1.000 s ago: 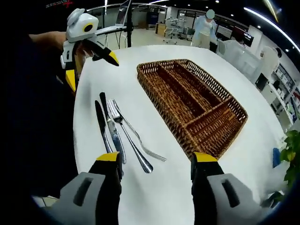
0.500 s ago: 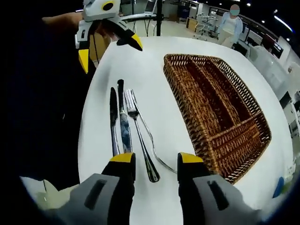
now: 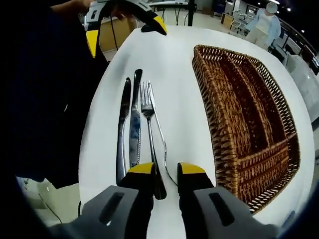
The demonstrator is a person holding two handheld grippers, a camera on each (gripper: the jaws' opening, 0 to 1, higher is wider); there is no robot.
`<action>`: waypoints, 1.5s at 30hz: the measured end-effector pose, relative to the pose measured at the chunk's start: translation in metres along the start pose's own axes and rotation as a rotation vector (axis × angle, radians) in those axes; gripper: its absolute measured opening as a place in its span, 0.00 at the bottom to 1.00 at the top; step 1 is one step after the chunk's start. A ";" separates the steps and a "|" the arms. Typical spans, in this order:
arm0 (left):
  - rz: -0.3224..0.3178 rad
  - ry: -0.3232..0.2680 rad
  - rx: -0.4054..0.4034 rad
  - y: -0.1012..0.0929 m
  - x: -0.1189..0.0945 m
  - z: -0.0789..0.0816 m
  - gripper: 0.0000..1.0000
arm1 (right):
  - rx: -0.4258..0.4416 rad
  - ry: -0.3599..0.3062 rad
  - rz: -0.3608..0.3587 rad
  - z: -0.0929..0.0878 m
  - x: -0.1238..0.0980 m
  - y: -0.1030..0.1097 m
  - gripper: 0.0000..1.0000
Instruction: Arrange the knives, forks, and spoons in their matching storage slots by inserting each utensil handle-first until every utensil is classified and aligned in the correct compartment
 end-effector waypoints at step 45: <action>0.011 -0.013 -0.028 0.009 -0.002 -0.001 0.97 | -0.090 0.047 0.080 -0.003 0.011 0.000 0.00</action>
Point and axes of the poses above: the point that each gripper's makers call its tool centre point, and the gripper's own axes: x roughly forward along the fingers, y roughly to its left, z roughly out of its top, the point moved 3 cm from there along -x, roughly backward along the fingers, and after that the axes turned 8 degrees about z, right-handed, at the moved point
